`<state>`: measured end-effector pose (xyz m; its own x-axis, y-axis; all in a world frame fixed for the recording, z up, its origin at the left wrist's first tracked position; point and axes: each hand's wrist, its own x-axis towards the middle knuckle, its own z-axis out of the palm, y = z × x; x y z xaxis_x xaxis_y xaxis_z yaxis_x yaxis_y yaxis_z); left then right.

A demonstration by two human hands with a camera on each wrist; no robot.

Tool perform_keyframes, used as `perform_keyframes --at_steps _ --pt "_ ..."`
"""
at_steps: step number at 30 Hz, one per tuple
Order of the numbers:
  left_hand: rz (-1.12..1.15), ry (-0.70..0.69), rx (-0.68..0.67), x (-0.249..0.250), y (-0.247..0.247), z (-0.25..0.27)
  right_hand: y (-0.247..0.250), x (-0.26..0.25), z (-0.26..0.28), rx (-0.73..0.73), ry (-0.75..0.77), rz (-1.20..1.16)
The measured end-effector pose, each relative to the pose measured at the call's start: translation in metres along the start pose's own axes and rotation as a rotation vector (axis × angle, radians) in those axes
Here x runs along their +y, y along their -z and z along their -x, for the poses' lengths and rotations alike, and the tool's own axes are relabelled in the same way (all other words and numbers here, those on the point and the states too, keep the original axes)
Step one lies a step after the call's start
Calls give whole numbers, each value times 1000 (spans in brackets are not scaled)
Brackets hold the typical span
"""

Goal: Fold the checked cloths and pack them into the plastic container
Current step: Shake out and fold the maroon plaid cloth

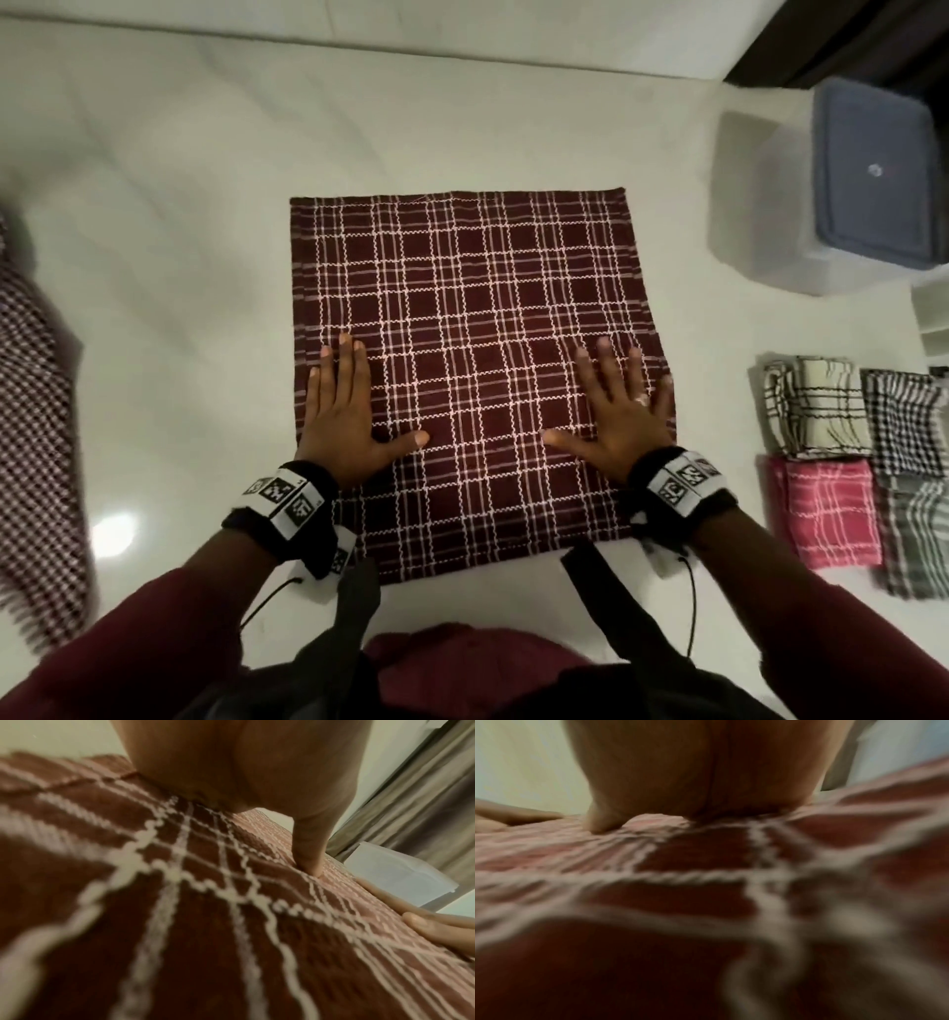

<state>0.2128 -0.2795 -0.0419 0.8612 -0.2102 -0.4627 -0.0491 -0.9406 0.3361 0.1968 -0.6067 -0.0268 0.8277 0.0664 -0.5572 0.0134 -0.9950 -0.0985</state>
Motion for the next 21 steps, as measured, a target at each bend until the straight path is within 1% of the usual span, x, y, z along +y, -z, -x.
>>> perform_keyframes --at_steps 2,3,4,6,9,11,13,15,17,18,19,21 --pt "-11 -1 -10 2 2 1 1 25 8 -14 -140 -60" --pt "-11 1 -8 3 3 3 0 27 13 -13 -160 -62" --pt "-7 4 -5 4 5 6 -1 19 19 -4 -139 -46" --pt "-14 0 10 11 10 21 -5 -16 35 30 0 -9" --pt "-34 -83 47 22 3 62 -19 -86 58 -1 257 -9" --pt "32 -131 -23 20 -11 94 -42 -129 68 -38 399 -3" --pt "107 -136 -155 12 -28 117 -69 -160 77 -48 479 36" --pt "132 -95 -228 4 -42 128 -89 -177 85 -48 459 54" --pt "84 -74 -223 3 -54 129 -100 -175 89 -23 403 51" --pt "63 -87 -211 4 -59 128 -101 -170 92 -11 365 43" --pt "61 -103 -206 4 -62 126 -101 -164 95 -10 319 39" --pt "93 -124 -217 5 -70 121 -99 -139 102 -23 167 -5"
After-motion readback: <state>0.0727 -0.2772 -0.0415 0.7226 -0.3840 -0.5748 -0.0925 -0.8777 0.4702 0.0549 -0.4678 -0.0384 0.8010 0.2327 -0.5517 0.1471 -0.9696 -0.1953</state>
